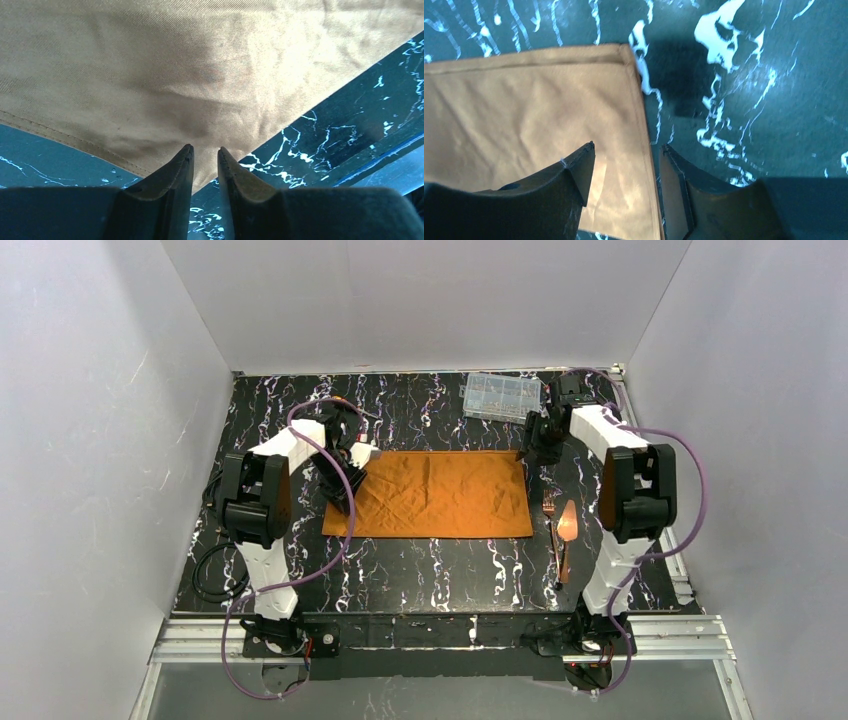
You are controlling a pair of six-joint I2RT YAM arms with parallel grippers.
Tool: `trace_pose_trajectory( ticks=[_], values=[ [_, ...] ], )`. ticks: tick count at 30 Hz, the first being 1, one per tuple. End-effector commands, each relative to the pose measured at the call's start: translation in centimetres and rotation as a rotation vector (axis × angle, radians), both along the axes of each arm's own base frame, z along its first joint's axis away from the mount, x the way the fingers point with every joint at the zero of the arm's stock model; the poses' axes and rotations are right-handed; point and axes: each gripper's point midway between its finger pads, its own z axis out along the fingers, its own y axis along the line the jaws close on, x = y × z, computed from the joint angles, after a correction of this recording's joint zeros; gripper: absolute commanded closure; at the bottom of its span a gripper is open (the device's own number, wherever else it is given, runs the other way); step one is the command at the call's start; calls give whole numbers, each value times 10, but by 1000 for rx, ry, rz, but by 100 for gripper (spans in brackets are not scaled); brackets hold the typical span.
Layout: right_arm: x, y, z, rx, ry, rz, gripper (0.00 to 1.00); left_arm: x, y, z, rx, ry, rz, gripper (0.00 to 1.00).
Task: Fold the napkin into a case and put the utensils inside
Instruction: Smooth out the rectangle-folded napkin at the center of the board, then pick up the rectangle-folded napkin from the center of the board.
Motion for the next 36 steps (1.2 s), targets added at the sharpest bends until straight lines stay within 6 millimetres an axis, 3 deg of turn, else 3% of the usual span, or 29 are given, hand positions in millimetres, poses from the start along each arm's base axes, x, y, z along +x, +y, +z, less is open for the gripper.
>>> trace_pose_trajectory(
  ticks=[1,6,9,12,16,21,27,32,36],
  values=[
    [33,-9,-4,-48,-64,-36,42,1,-10,28,-49,-14,22,75],
    [36,-14,-21,-81,-26,-39,46,0,-21,51,-114,-26,43,71],
    [22,-12,-20,-64,7,-53,46,0,-24,59,-132,-32,45,71],
    [-4,-14,-6,-57,15,-91,37,1,-22,55,-117,-30,33,72],
    [-55,-14,14,-34,28,-146,22,-1,-14,42,-80,-22,7,73],
    [-108,-9,31,38,34,-208,17,-3,-11,35,-65,-19,-3,74],
    [-163,3,12,135,164,-266,23,-4,-6,29,-43,-25,-16,75],
    [-184,11,-9,186,247,-289,28,-2,-4,27,-29,-31,-22,76],
    [-186,16,-19,218,270,-310,30,1,-1,29,-17,-49,-32,76]
  ],
)
